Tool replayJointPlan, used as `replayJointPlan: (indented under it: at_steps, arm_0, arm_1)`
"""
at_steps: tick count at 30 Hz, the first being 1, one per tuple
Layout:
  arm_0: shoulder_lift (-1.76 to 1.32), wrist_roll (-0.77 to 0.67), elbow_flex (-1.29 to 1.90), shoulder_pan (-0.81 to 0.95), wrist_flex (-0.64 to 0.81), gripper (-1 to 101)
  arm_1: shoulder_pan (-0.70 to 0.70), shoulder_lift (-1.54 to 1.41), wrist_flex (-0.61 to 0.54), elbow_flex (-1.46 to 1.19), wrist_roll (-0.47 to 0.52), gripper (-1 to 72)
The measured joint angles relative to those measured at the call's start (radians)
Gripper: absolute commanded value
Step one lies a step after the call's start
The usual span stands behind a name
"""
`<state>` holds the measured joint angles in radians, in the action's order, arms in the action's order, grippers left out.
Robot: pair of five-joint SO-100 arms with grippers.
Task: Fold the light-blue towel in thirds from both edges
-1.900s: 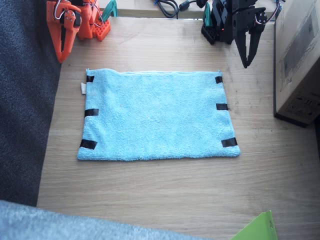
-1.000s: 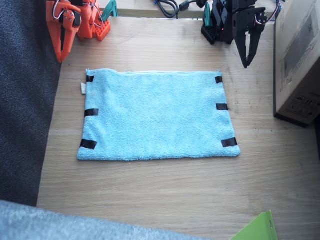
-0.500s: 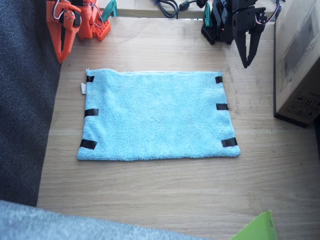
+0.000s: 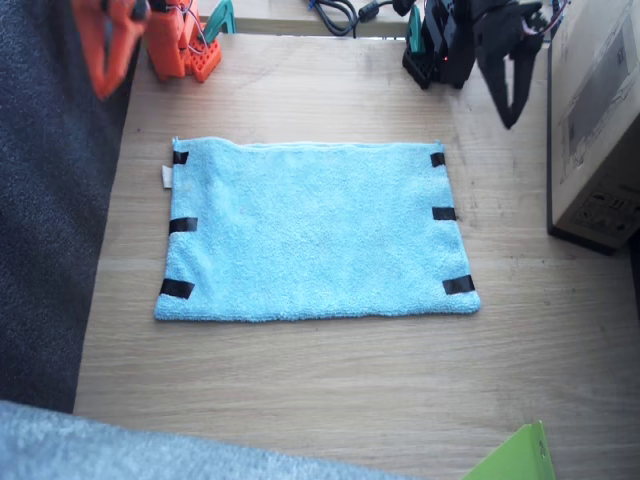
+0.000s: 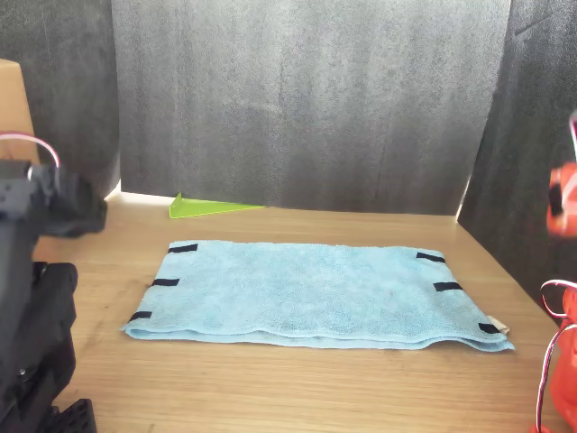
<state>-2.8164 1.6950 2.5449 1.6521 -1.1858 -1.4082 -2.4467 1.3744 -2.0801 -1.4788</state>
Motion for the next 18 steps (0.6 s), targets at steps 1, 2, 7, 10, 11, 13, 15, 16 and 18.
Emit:
replayJointPlan:
  at_steps: [1, 2, 7, 10, 11, 13, 15, 16, 18]
  arm_0:
    - [0.067, 0.0, -0.054, 0.0, 0.003, 0]
    - [0.132, 0.0, -0.112, 0.002, 0.0, 0]
    - [0.518, -0.041, -0.459, 0.0, -0.097, 0]
    - [0.692, -0.063, -0.581, -0.023, -0.121, 0]
    - [0.736, -0.066, -0.6, -0.04, -0.127, 0]
    - [0.808, -0.08, -0.618, -0.069, -0.137, 2]
    - [0.847, -0.084, -0.62, -0.08, -0.138, 7]
    - [0.857, -0.084, -0.62, -0.081, -0.138, 8]
    - [0.865, -0.084, -0.612, -0.103, -0.132, 13]
  arm_1:
    - [-0.008, 0.109, 0.021, 0.083, 0.029, 0.0]
    - [-0.02, 0.206, 0.037, 0.143, 0.052, 0.0]
    - [-0.086, 0.42, 0.04, 0.256, 0.169, 0.0]
    - [-0.129, 0.565, 0.095, 0.423, 0.123, 0.0]
    - [-0.14, 0.638, 0.115, 0.469, 0.107, 0.0]
    - [-0.146, 0.792, 0.127, 0.506, 0.094, 0.9]
    - [-0.143, 0.914, 0.127, 0.509, 0.094, 4.0]
    - [-0.141, 0.959, 0.127, 0.509, 0.092, 5.8]
    - [-0.141, 1.023, 0.123, 0.509, 0.092, 12.7]
